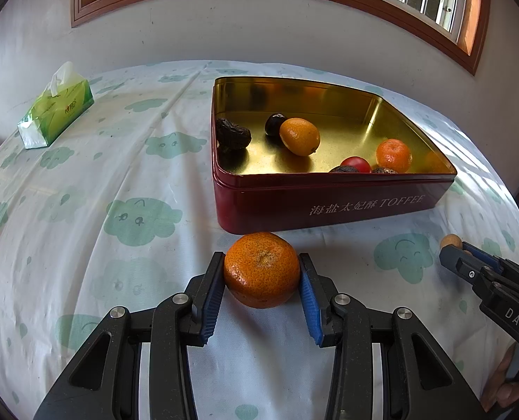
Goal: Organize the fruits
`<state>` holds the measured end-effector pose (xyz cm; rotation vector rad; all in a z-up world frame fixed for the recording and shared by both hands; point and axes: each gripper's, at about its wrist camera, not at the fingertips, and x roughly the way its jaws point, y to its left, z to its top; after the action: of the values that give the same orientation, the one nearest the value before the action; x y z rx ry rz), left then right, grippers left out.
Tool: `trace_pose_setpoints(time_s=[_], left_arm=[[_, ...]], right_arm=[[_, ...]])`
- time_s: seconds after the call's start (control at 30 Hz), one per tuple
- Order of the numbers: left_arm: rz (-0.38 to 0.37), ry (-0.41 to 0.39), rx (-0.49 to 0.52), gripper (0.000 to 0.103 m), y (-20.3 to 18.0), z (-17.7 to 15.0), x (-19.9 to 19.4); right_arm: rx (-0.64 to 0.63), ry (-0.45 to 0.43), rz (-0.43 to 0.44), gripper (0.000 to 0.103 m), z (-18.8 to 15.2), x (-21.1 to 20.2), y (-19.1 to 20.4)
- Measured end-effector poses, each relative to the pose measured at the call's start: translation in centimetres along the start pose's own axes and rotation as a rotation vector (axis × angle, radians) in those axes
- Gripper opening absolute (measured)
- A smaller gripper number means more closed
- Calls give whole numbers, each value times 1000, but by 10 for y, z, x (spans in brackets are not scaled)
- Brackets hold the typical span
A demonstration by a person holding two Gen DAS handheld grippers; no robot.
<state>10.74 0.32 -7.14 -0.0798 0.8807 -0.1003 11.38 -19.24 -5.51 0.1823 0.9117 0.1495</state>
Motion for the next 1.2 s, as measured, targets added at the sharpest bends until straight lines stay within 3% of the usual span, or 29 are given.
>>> trace_pose_setpoints(time_s=[1.2], left_arm=[[54,-29,14,42,-3,-1,-5]], right_arm=[[18,-39,-18,35,1,-8,-4]])
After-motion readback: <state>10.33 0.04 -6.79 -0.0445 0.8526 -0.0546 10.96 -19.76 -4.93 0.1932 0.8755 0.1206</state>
